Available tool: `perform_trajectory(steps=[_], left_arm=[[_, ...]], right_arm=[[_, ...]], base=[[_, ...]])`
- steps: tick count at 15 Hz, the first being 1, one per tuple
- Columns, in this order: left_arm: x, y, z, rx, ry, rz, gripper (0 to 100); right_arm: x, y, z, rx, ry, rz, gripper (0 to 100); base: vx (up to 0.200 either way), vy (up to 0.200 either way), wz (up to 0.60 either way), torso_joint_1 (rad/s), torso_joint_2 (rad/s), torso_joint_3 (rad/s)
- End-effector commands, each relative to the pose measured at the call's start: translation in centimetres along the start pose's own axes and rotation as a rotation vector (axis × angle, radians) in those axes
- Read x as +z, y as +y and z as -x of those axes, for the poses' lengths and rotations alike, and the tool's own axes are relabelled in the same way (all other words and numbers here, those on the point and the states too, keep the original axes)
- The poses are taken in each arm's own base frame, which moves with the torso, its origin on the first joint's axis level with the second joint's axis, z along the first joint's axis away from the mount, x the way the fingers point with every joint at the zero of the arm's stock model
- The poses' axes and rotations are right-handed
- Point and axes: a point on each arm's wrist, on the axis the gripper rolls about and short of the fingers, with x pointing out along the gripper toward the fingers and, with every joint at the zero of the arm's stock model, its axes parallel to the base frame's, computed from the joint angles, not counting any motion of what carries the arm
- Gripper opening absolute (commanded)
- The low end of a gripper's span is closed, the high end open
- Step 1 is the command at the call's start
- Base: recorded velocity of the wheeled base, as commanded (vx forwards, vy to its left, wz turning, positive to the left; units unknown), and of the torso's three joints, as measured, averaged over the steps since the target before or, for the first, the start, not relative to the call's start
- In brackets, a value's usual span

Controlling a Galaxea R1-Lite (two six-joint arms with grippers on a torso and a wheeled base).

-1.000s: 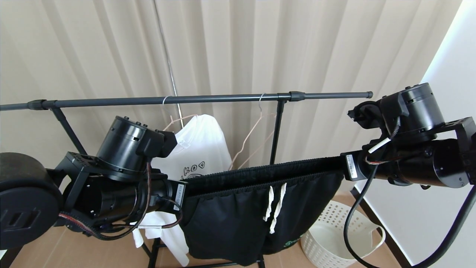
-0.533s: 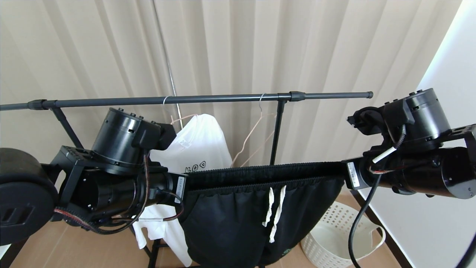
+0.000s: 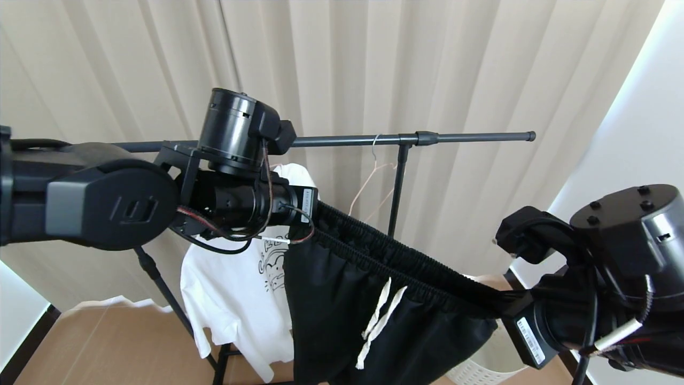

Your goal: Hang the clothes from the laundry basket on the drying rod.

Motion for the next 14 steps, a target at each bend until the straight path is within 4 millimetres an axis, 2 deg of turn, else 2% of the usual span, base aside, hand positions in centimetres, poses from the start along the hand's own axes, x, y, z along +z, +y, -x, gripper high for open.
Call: perform_trajectory(steps=[1,4,8,11,12,14], left_arm=[[0.7,-0.1,-3.2,0.0,0.005,0.002,0],[2.1,0.1,-4.8,0.003,-0.032,-0.002,0],[3.6,-0.2,-5.3,-0.047,-0.077,-0.007,0],[4.3,-0.6,-5.1,-0.097,-0.097,-0.009,0],[4.3,-0.7,-5.4,-0.104,-0.098,-0.015,0],[4.6,-0.8,-5.7,-0.106,-0.105,-0.019,0]], right_arm=[[-0.5,1.6,1.1,0.101,-0.015,0.045,0],[0.0,2.8,1.0,0.139,-0.016,-0.008,0],[1.0,4.9,1.1,0.207,-0.03,-0.074,0],[1.7,7.1,0.7,0.249,-0.017,-0.105,0],[2.2,8.7,0.6,0.277,-0.012,-0.122,0],[3.0,10.3,0.1,0.296,-0.009,-0.137,0]], base=[[0.0,0.0,0.0,0.0,0.0,0.0],[0.0,0.0,0.0,0.0,0.0,0.0],[0.0,0.0,0.0,0.0,0.0,0.0],[0.0,0.0,0.0,0.0,0.0,0.0],[0.0,0.0,0.0,0.0,0.0,0.0],[0.0,0.0,0.0,0.0,0.0,0.0]])
